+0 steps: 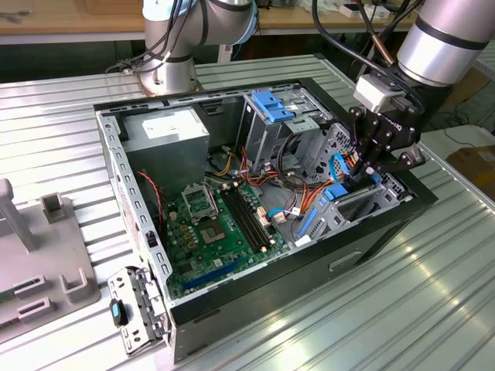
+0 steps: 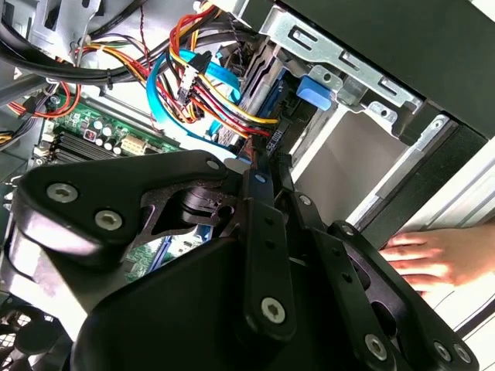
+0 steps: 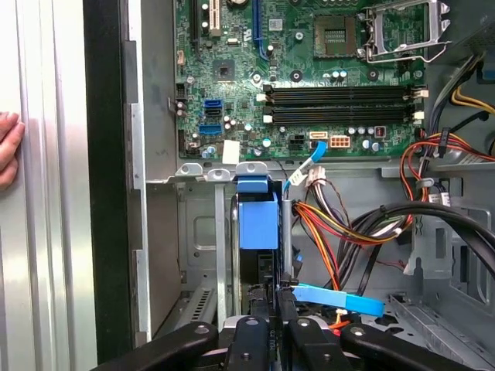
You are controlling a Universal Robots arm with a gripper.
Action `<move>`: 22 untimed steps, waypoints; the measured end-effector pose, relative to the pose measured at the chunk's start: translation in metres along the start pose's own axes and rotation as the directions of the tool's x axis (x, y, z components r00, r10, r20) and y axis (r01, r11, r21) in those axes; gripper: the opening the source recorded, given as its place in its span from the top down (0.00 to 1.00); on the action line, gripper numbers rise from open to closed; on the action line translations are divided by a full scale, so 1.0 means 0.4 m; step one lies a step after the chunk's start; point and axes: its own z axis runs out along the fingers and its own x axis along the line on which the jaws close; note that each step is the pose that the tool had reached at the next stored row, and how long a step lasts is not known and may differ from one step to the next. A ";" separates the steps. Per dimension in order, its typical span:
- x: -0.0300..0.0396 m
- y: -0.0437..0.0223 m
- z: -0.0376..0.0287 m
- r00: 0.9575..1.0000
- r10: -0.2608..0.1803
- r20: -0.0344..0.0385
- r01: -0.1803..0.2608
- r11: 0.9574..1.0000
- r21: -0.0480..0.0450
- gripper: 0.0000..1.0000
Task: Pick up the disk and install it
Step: 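Insert the first disk wire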
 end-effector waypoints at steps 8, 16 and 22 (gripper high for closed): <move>-0.002 0.000 0.003 1.000 0.000 -0.013 0.000 1.000 0.000 0.84; -0.006 0.000 0.004 1.000 0.000 -0.013 0.000 1.000 0.000 0.84; -0.006 0.001 0.010 1.000 0.000 -0.013 0.000 1.000 0.003 0.84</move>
